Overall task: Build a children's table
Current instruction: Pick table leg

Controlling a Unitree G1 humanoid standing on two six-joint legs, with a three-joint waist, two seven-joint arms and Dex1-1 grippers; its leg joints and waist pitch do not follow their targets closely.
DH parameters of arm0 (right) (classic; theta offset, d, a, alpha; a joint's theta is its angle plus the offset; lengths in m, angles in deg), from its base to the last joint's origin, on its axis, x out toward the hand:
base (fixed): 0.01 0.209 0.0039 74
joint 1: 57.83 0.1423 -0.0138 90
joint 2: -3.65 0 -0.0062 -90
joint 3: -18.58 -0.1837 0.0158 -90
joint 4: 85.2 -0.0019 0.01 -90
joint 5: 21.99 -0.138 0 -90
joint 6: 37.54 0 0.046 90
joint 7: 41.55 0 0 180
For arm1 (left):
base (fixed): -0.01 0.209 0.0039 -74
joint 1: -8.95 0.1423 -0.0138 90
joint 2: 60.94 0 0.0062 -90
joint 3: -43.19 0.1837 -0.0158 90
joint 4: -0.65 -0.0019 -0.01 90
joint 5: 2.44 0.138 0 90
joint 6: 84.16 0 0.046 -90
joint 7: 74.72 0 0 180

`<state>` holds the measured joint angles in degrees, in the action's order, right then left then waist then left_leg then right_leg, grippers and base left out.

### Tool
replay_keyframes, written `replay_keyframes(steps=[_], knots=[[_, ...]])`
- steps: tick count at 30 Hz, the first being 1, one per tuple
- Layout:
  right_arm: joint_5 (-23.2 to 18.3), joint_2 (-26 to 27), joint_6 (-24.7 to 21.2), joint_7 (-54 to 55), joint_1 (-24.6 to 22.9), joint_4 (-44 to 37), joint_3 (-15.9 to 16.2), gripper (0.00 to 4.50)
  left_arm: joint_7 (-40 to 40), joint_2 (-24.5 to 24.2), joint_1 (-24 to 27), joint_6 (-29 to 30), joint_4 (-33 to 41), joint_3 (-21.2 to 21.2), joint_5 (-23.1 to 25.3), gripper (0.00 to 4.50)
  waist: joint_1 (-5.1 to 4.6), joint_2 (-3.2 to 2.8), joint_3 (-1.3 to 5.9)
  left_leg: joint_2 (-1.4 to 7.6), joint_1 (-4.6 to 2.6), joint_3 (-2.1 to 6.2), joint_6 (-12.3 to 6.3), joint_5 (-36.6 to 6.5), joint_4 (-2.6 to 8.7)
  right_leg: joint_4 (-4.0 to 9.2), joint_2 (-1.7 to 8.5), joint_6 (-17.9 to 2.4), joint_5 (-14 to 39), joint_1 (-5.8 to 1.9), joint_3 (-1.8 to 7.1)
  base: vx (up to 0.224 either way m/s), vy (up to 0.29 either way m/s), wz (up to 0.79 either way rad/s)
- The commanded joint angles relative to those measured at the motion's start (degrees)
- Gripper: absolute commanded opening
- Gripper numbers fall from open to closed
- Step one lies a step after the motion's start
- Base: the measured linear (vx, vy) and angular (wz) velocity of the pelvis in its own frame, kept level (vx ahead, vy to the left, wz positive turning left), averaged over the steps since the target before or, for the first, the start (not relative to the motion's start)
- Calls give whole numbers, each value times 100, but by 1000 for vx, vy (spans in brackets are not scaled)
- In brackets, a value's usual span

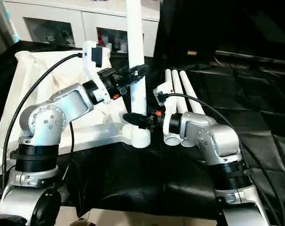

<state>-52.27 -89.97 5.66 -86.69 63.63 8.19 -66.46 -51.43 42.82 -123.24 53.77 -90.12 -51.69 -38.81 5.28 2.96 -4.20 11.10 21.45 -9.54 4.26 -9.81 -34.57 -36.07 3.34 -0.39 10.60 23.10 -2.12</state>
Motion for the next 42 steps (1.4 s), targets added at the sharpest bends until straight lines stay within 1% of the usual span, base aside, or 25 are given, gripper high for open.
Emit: replay_keyframes(steps=[1,2,3,4,5,7,17,18,19,22,23,24,26,27,28,29,30,31,32,33,34,35,37,42], knots=[[30,3,70,45,8,-85,-11,188,47,45,22,6,153,246,24,187,28,-96,465,134,-70,27,148,-985,367,450,357,-1093,870,-335,200,0,0,0],[32,6,71,46,9,-85,-10,188,63,35,29,5,161,284,41,183,26,-91,463,132,-67,30,146,-991,371,446,350,-1093,855,-337,198,0,0,0],[34,7,80,35,14,-84,-6,188,89,32,43,-3,172,355,68,191,25,-83,463,135,-70,31,143,-1002,375,449,348,-1079,872,-338,195,0,0,0],[37,8,85,31,18,-84,-1,188,100,34,49,-18,175,383,85,194,23,-93,461,138,-70,31,154,-1007,376,443,352,-1080,873,-337,197,0,0,0],[42,9,90,27,21,-85,5,188,113,37,57,-36,178,416,104,194,22,-91,463,139,-71,31,156,-1003,374,446,354,-1085,866,-335,197,0,0,0],[64,10,110,21,33,-86,17,188,109,55,57,-53,175,426,111,178,21,-88,463,133,-66,27,152,-972,371,444,350,-1083,821,-339,200,0,0,0],[156,-11,198,2,45,-91,63,188,152,17,56,-143,136,353,101,177,19,-83,461,132,-66,24,138,-956,370,444,353,-1089,827,-335,201,0,0,0],[210,-22,268,13,39,-103,81,188,165,1,72,-154,146,336,95,177,15,-72,459,133,-63,24,141,-967,372,446,353,-1085,853,-338,200,0,0,0],[210,-22,268,13,39,-103,81,188,165,1,72,-154,146,336,95,177,17,-81,462,135,-64,26,147,-963,373,443,357,-1079,870,-338,200,0,0,0],[305,-1,363,61,57,-52,88,188,165,2,76,-170,147,307,98,177,10,-55,462,134,-59,22,137,-935,372,442,354,-1072,850,-340,201,0,0,0],[326,14,381,84,72,-14,76,188,158,6,75,-175,145,289,91,177,13,-62,461,135,-62,23,134,-936,372,440,356,-1074,859,-336,201,0,0,0],[322,30,379,98,84,16,54,223,156,6,76,-170,149,275,77,177,11,-58,459,138,-63,21,130,-942,372,443,357,-1073,871,-332,202,0,0,0],[263,64,334,123,123,78,-26,258,157,-3,74,-169,148,256,68,177,13,-62,459,135,-62,20,122,-942,371,443,357,-1069,884,-334,205,0,0,0],[227,81,305,135,145,108,-71,261,159,-10,72,-172,144,251,70,177,10,-61,459,133,-60,20,119,-940,371,443,357,-1068,889,-333,205,0,0,0],[190,43,283,85,169,97,-113,263,174,-47,64,-164,150,235,69,177,7,-44,459,133,-59,18,116,-936,372,447,355,-1063,897,-332,203,0,0,0],[190,43,283,85,169,97,-113,269,174,-47,64,-164,150,235,69,177,9,-41,460,135,-60,19,119,-931,372,441,358,-1061,907,-335,203,0,0,0],[181,4,281,32,168,79,-113,282,181,-60,55,-161,146,227,68,177,10,-54,459,135,-61,18,123,-917,371,442,359,-1061,910,-330,204,0,0,0],[177,-62,287,-57,166,51,-106,296,198,-82,45,-163,140,225,73,177,10,-35,456,133,-59,15,118,-924,371,446,354,-1050,929,-333,204,0,0,0],[177,-97,293,-105,163,39,-100,304,207,-92,40,-165,135,227,78,177,18,-42,457,135,-62,14,110,-919,369,447,358,-1037,940,-333,207,0,0,0],[157,-165,283,-193,163,16,-95,309,225,-113,26,-175,121,229,92,177,18,-32,454,134,-61,14,104,-916,371,448,356,-1031,951,-333,204,0,0,0],[113,-284,246,-343,161,-28,-92,327,244,-140,1,-184,102,224,108,177,29,-33,458,139,-66,12,94,-896,367,445,358,-1027,923,-334,208,0,0,0],[106,-302,239,-365,161,-33,-92,327,246,-144,-2,-186,99,223,110,177,34,-34,457,136,-59,14,77,-880,366,440,354,-1026,904,-339,204,0,0,0],[71,-456,174,-540,151,-62,-74,347,262,-165,-21,-185,95,221,110,177,29,-26,457,133,-55,11,66,-890,363,447,355,-1023,935,-341,202,0,0,0],[96,-598,96,-660,129,-38,-9,349,323,-178,-15,-142,135,242,56,177,28,-13,459,129,-46,9,17,-805,352,443,359,-1048,917,-344,203,0,0,0]])
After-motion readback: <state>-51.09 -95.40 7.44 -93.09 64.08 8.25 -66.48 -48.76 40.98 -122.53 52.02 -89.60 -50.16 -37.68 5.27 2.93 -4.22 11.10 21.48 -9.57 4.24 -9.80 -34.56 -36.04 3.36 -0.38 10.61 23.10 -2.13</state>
